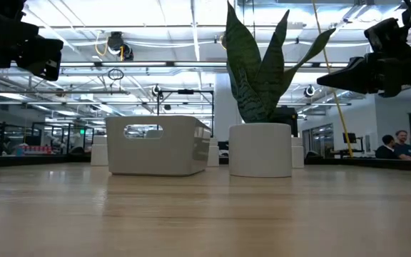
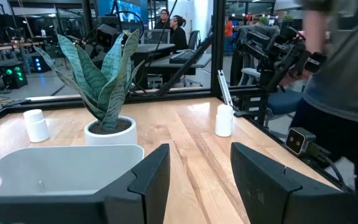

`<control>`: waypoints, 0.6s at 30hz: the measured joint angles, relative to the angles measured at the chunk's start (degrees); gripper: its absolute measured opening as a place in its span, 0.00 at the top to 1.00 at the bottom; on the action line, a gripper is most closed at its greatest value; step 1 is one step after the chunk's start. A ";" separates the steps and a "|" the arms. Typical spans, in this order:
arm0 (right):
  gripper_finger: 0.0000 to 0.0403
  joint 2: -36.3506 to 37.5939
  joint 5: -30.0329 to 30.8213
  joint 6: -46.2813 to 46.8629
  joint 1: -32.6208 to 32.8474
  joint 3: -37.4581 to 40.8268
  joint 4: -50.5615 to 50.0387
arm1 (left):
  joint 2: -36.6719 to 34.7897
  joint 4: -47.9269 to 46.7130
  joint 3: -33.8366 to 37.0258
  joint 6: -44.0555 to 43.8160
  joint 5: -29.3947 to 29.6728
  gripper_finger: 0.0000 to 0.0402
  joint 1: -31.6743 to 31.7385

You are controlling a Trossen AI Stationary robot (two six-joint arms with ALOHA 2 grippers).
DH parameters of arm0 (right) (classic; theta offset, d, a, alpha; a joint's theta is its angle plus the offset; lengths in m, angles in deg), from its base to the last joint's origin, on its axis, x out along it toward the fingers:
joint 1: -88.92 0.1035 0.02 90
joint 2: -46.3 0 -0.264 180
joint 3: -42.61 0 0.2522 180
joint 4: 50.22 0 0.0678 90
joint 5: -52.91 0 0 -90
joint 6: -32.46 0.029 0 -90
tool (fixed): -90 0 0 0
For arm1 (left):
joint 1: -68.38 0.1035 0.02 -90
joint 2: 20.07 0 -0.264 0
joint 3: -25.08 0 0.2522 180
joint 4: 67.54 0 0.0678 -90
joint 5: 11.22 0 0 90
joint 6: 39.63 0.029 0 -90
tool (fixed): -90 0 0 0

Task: Pick and place pill bottles into a basket
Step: Put the white pill bottle into the gray bin

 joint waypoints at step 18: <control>0.93 -0.46 32.07 64.76 -0.11 -0.15 53.53 | 0.00 0.31 0.00 0.00 0.00 0.56 0.01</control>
